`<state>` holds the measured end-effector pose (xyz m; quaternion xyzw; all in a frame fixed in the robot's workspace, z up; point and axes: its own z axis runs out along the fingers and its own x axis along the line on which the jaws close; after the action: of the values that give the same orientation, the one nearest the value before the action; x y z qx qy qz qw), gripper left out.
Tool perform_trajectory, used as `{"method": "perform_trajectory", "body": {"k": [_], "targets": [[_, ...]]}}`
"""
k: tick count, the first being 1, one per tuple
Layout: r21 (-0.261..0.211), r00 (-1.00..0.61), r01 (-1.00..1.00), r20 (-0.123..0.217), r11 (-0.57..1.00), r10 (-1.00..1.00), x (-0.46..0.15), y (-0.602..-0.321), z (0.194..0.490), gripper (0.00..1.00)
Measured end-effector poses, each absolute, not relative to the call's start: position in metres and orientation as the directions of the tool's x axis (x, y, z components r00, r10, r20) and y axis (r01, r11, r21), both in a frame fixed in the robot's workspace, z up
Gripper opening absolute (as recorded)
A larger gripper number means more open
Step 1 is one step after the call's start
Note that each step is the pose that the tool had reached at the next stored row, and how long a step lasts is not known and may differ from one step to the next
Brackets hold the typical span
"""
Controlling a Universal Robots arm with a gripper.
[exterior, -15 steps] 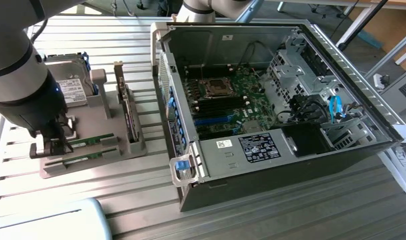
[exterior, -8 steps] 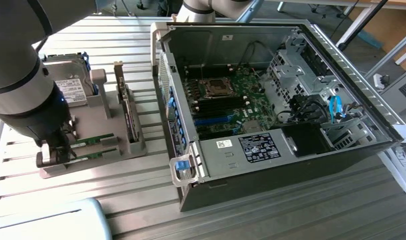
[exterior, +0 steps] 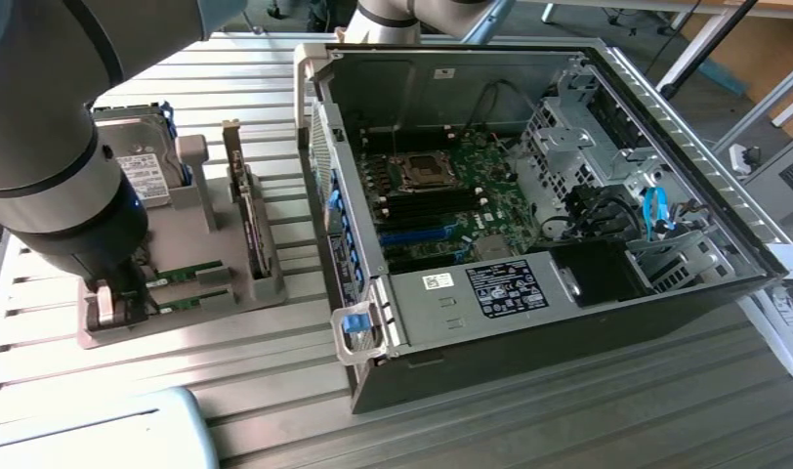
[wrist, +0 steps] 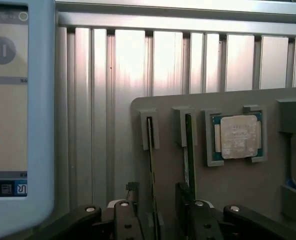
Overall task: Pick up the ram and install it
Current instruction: 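Pick up the ram and move it above insertion slot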
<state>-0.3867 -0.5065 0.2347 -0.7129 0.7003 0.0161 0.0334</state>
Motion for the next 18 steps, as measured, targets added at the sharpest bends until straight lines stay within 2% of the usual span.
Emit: {"method": "perform_trajectory", "body": {"k": [18], "targets": [[-0.025, 0.05, -0.999, -0.07, -0.048, -0.996, -0.383, -0.507, 0.208, 0.42]]}}
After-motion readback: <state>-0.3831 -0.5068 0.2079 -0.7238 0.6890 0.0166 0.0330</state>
